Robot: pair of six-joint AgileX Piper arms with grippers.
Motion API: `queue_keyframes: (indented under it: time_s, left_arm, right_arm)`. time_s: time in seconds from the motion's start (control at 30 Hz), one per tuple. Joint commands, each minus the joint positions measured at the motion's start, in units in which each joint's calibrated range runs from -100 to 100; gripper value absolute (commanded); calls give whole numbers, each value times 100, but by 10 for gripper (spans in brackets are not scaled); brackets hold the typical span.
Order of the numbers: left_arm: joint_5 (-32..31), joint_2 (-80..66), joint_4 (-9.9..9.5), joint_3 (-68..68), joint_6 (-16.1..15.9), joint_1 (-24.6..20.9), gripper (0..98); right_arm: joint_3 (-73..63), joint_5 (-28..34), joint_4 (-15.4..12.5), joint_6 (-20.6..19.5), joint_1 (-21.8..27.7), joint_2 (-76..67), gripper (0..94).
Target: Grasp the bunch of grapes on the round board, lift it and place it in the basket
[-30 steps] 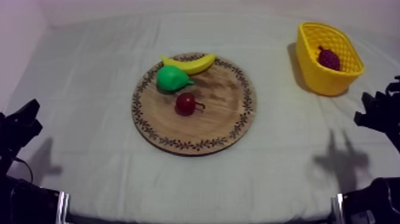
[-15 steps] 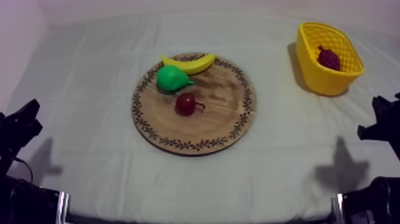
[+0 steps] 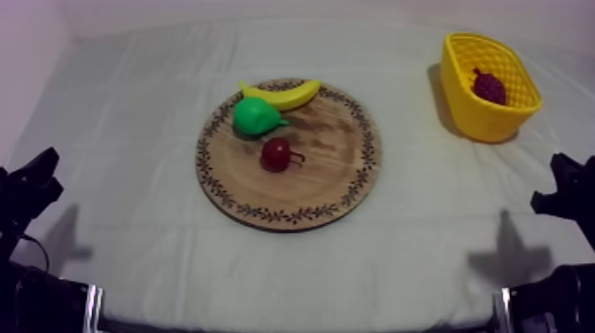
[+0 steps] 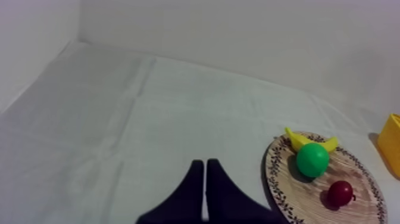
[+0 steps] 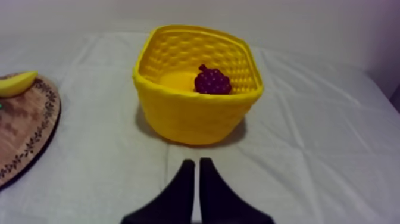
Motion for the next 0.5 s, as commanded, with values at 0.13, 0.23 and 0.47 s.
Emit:
queue_keyframes:
  time_s: [0.13,0.23,0.47]
  left_arm:
    - [0,0,-2,-2,0,-1,1]
    - [0,0,-2,-2,0,-1,1]
    - [0,0,-2,-2,0,-1,1]
  right_arm:
    - [3,71,7,273,-52,-2,6]
    - [3,78,8,274,-58,-2,6]
    - [3,82,8,275,-61,-2,6]
